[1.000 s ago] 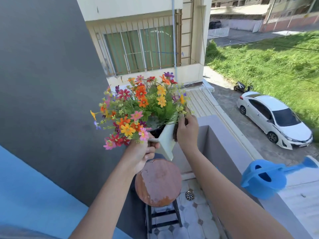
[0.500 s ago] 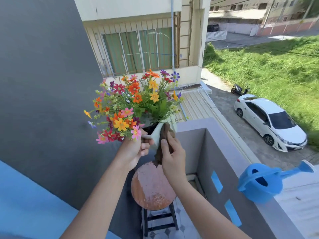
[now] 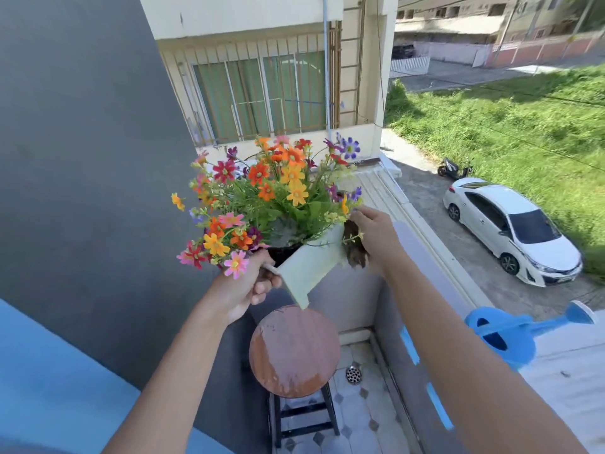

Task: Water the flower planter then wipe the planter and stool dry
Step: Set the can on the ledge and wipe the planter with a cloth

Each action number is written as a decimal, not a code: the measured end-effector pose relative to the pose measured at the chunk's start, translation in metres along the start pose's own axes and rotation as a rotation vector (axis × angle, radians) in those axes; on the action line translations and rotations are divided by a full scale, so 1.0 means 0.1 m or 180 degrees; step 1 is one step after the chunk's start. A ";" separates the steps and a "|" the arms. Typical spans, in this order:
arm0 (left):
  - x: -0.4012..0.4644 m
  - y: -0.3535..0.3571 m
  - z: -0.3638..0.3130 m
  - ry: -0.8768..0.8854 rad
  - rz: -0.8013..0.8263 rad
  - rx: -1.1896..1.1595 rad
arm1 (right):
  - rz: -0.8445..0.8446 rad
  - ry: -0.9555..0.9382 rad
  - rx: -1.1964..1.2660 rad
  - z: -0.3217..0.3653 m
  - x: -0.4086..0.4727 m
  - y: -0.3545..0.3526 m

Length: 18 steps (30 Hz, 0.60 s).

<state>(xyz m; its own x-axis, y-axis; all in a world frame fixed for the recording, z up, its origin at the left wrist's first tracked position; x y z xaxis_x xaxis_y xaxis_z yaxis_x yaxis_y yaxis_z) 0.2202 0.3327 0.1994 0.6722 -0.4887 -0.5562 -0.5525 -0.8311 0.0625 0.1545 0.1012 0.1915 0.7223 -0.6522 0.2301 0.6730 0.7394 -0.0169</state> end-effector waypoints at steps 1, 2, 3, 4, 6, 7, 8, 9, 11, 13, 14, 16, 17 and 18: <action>0.00 -0.04 -0.02 -0.0019 -0.0022 0.0047 | 0.0196 0.0056 -0.0034 -0.01 0.02 -0.03; -0.01 -0.08 -0.03 -0.0035 -0.0048 0.0109 | 0.0367 0.0171 -0.0030 -0.05 0.03 -0.06; -0.01 -0.12 -0.05 -0.0050 -0.0072 0.0180 | 0.0457 0.0313 0.0007 -0.09 0.04 -0.09; -0.01 -0.15 -0.08 -0.0057 -0.0091 0.0244 | 0.0522 0.0454 0.0046 -0.11 0.04 -0.11; -0.01 -0.19 -0.13 -0.0037 -0.0118 0.0323 | 0.0658 0.0619 0.0098 -0.12 0.03 -0.12; -0.01 -0.21 -0.15 -0.0023 -0.0130 0.0342 | 0.0768 0.0649 0.0153 -0.11 0.02 -0.12; 0.00 -0.23 -0.16 -0.0020 -0.0141 0.0356 | 0.0880 0.0694 0.0268 -0.05 -0.02 -0.11; 0.02 -0.23 -0.16 -0.0034 -0.0155 0.0364 | 0.1000 0.0735 0.0417 0.00 -0.05 -0.09; 0.05 -0.24 -0.15 -0.0067 -0.0203 0.0392 | 0.1103 0.0862 0.0707 0.10 -0.13 -0.07; 0.08 -0.24 -0.13 -0.0071 -0.0280 0.0435 | 0.1059 0.0935 0.0760 0.05 -0.14 -0.09; 0.10 -0.24 -0.12 -0.0060 -0.0334 0.0446 | 0.1031 0.0919 0.0681 0.06 -0.15 -0.09; 0.13 -0.24 -0.11 -0.0023 -0.0486 0.0447 | 0.0994 0.0782 0.0327 -0.01 -0.11 -0.10; 0.14 -0.24 -0.11 -0.0007 -0.0577 0.0442 | 0.1038 0.0725 0.0192 -0.04 -0.10 -0.09; 0.16 -0.24 -0.10 0.0002 -0.0648 0.0439 | 0.1030 0.0741 0.0088 -0.04 -0.12 -0.10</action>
<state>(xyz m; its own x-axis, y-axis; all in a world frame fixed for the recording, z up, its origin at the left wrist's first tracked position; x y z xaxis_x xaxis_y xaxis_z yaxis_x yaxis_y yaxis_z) 0.2487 0.3419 0.1976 0.7769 -0.3150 -0.5452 -0.4676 -0.8684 -0.1647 0.1395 0.1013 0.1849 0.9151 -0.4030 -0.0096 0.4027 0.9150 -0.0254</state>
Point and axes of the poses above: each hand's wrist, its own x-axis towards the middle knuckle, its own y-axis out of the palm, z = x × y, the point moved 3 cm from there along x, towards the middle knuckle, and after that the axes turned 14 degrees about -y, right-handed, at the moved point
